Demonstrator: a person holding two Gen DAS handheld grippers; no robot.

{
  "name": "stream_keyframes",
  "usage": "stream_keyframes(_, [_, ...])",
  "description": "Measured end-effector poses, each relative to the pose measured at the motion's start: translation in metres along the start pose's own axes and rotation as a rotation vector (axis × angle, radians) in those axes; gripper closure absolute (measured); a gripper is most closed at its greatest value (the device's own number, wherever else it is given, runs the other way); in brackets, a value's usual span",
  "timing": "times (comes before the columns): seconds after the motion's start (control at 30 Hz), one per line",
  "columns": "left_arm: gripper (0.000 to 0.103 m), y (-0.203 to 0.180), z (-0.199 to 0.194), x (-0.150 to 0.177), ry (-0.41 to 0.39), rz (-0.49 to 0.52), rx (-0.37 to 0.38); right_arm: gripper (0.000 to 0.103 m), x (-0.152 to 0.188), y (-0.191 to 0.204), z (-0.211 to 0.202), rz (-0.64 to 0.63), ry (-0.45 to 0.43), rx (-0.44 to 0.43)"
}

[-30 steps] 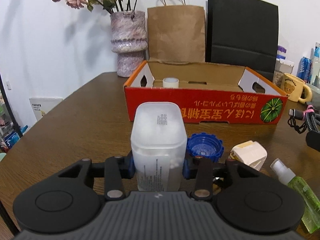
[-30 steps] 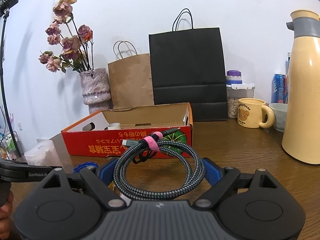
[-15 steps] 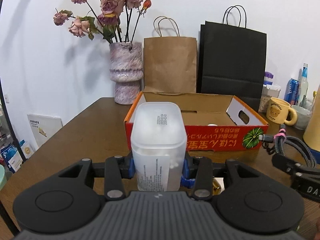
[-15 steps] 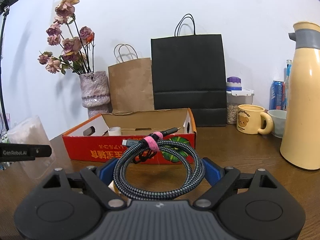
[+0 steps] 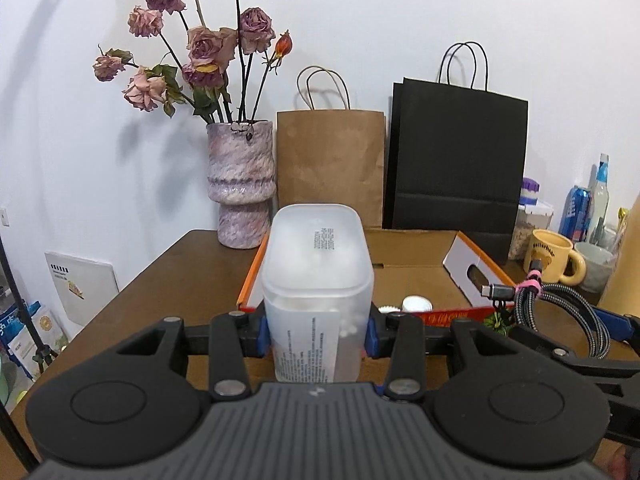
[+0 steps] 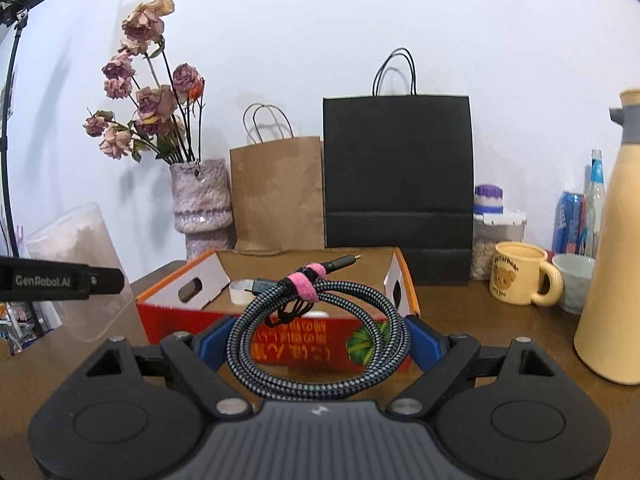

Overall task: Organize rigid objects
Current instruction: 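Carry the white container and braided cable with both tools over the box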

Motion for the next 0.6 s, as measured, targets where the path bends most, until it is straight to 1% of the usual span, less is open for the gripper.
stream_keyframes(0.23, [0.06,0.0,0.015,-0.014,-0.014,-0.025,-0.006,0.015,-0.026,0.008,0.022,-0.005,-0.014,0.0])
stream_keyframes(0.6, [0.06,0.006,0.056,-0.031,0.004,-0.078,-0.039,0.015,-0.051,0.014,0.061,-0.035,-0.007,-0.005])
Point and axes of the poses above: each gripper's, at about its wrist camera, not at the fingertips, and z roughly the way its jaws point, y to its left, x to its underside, the point moved 8 cm from there along z, roughly the way its jaws point, and after that the axes turned 8 degrees about z, right-handed, at the moved point
